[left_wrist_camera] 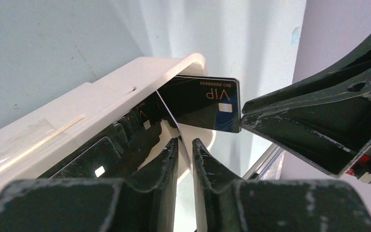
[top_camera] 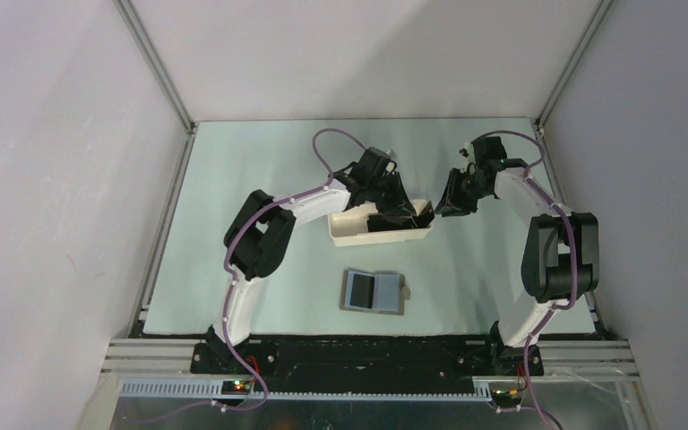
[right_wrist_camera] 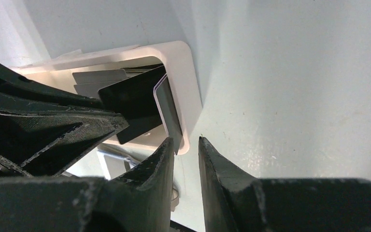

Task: Put the credit cards into the card holder
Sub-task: Pick up the credit card from the storage box.

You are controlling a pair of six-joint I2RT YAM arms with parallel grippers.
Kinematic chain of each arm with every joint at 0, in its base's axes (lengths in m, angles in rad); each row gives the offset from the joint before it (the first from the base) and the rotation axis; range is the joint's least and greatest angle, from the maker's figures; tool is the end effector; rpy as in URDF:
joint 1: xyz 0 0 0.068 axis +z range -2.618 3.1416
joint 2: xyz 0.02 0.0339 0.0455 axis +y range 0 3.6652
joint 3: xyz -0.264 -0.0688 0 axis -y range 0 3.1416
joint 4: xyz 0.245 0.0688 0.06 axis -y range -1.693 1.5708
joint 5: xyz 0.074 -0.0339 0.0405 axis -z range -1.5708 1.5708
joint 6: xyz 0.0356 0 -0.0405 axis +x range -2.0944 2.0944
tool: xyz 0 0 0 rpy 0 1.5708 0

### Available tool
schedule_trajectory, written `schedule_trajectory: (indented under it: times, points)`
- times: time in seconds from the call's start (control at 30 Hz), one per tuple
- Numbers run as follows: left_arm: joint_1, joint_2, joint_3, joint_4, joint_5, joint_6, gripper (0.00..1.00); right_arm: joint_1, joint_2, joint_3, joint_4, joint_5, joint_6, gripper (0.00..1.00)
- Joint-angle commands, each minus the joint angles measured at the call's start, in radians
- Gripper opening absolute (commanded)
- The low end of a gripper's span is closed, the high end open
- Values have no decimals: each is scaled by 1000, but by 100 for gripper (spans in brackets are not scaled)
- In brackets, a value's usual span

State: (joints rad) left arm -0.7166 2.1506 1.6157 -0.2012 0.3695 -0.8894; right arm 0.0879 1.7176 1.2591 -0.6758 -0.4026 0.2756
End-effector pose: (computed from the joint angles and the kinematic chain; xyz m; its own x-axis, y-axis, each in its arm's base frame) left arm 0.3576 -0.3285 0.1891 -0.9514 -0.1318 -0.2785 0.1197 0.6747 -0.7283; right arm 0.3474 0.0446 0.2233 -0.9356 0.1689 -0.3102 0.0092 0.8896 0.4567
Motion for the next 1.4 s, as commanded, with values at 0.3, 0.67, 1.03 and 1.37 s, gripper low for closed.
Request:
schedule_trajectory:
  times: [0.3,0.67,1.03,1.37]
  points:
    - [4,4,30,-98,-50,29,27,-2,-3,3,-21,101,-31,29]
    - [6,-101,8,-99,-92,48,0,4,-74,3,-16,68,-27,46]
    - [19,-467,-147,-100,-290,76,0,4,-297,-2,-16,-55,59,82]
    - [33,-917,-583,283,-413,-188,0,23,-621,-299,558,-408,605,78]
